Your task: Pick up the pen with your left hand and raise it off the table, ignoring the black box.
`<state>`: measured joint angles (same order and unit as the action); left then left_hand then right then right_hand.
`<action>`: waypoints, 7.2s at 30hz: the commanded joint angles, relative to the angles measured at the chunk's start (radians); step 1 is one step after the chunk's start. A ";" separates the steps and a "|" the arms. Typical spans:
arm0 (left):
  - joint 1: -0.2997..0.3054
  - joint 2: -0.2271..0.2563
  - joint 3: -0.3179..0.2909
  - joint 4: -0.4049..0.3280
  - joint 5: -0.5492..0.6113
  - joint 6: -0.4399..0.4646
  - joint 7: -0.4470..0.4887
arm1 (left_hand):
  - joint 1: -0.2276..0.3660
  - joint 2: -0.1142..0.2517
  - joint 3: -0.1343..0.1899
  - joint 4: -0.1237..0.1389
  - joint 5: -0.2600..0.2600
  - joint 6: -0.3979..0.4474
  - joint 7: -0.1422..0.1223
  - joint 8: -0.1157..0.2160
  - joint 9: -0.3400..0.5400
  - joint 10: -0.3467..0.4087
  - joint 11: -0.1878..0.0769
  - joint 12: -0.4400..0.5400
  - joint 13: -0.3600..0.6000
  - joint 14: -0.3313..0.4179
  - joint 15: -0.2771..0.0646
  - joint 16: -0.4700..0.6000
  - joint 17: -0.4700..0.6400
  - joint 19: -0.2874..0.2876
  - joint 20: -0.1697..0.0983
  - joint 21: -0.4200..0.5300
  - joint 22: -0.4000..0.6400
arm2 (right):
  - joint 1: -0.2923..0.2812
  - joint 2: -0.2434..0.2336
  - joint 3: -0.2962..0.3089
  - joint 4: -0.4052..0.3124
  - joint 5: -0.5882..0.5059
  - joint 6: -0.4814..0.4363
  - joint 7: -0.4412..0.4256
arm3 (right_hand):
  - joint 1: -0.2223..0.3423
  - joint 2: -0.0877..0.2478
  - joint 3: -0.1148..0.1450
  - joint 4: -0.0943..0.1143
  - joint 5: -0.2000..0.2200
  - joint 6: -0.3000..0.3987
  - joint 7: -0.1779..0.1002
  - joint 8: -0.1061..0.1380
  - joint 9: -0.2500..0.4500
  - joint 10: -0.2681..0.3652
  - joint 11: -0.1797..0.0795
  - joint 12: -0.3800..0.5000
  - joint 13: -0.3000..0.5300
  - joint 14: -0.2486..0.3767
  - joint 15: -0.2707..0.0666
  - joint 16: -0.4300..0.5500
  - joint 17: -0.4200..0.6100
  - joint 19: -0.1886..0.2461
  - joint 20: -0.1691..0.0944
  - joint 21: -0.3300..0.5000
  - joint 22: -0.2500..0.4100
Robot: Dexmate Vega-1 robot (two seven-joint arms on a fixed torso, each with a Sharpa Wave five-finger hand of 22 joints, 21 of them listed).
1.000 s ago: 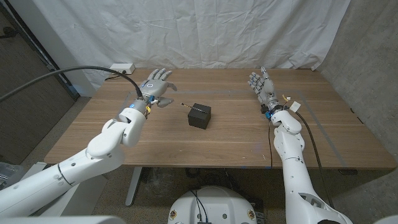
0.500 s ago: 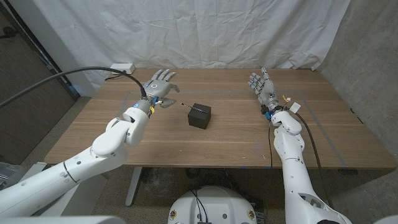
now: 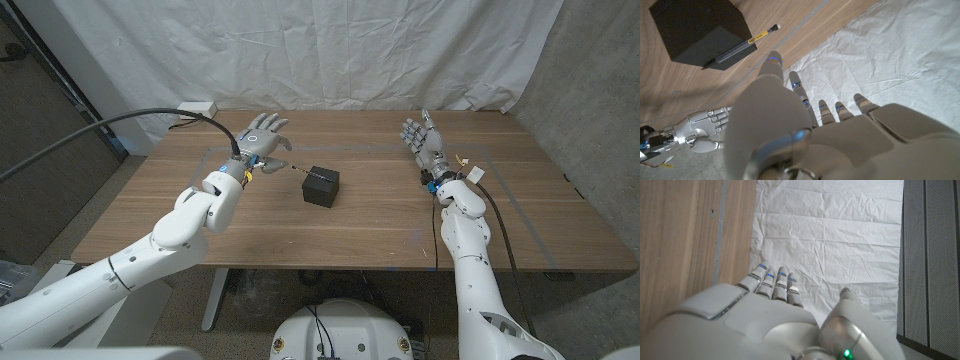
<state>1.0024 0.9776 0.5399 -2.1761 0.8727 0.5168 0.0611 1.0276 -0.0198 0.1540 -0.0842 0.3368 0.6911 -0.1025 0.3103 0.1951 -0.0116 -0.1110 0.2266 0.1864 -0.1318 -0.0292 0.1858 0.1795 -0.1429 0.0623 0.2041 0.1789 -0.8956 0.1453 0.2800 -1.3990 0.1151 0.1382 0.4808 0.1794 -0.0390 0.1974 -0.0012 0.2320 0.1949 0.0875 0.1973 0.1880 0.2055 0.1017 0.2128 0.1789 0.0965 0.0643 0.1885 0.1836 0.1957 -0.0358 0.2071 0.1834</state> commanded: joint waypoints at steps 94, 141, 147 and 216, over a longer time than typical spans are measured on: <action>-0.101 -0.047 0.076 0.215 0.048 -0.207 0.050 | 0.017 -0.010 -0.072 -0.003 0.017 0.054 -0.040 -0.039 0.007 -0.011 -0.021 -0.023 0.001 -0.010 -0.076 -0.002 -0.001 0.004 -0.013 -0.002 0.004 | 0.002 0.022 -0.005 0.023 -0.003 0.014 -0.038 | -0.005 0.012 -0.012 -0.004 0.004 0.013 0.003 0.003 0.002 0.010 -0.005 0.002 0.005 0.010 0.004 0.002 0.005 0.008 -0.002 0.001 0.005; -0.149 -0.104 0.130 0.291 0.042 -0.237 0.078 | 0.028 0.003 -0.090 0.000 0.023 0.088 -0.044 -0.041 0.009 0.002 -0.026 -0.018 0.002 0.001 -0.073 0.002 0.001 0.008 -0.014 0.000 0.004 | 0.003 0.014 0.007 0.028 -0.009 -0.001 -0.036 | -0.005 0.015 -0.015 -0.007 0.004 0.016 0.002 0.003 0.002 0.012 -0.004 0.001 0.005 0.014 0.004 0.002 0.005 0.011 -0.003 0.001 0.005; -0.153 -0.105 0.131 0.296 0.037 -0.240 0.082 | 0.029 0.005 -0.094 0.000 0.024 0.092 -0.046 -0.042 0.009 0.005 -0.025 -0.018 0.002 0.002 -0.076 0.002 0.001 0.008 -0.015 -0.001 0.004 | 0.004 0.013 0.008 0.031 -0.009 0.000 -0.035 | -0.005 0.015 -0.016 -0.008 0.004 0.015 0.002 0.002 0.002 0.012 -0.005 0.001 0.005 0.015 0.004 0.002 0.005 0.011 -0.003 0.001 0.005; -0.164 -0.127 0.147 0.307 0.033 -0.211 0.097 | 0.063 0.025 -0.117 -0.004 0.031 0.243 -0.046 0.018 0.027 0.016 -0.030 -0.017 0.002 0.021 -0.081 0.009 0.007 0.004 -0.006 0.001 0.005 | 0.021 0.006 0.015 0.061 -0.023 -0.014 -0.036 | -0.005 0.019 -0.022 -0.012 0.004 0.014 0.001 0.001 0.002 0.012 -0.004 -0.001 0.005 0.014 0.005 0.001 0.005 0.009 -0.002 0.000 0.005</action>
<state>0.8398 0.8579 0.6823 -1.8770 0.9044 0.3003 0.1472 1.0771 0.0055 0.0454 -0.0858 0.3633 0.9223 -0.1537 0.3223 0.2165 -0.0007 -0.1359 0.2071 0.1864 -0.1148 -0.0332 0.1857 0.1841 -0.1399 0.0521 0.2041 0.1789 -0.8818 0.1533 0.2918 -1.3499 0.0930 0.1249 0.4430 0.1717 -0.0309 0.1806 -0.0120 0.2320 0.2037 0.0894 0.1973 0.1880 0.2106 0.0965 0.2128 0.1789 0.1036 0.0714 0.1884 0.1836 0.1956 -0.0359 0.2071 0.1834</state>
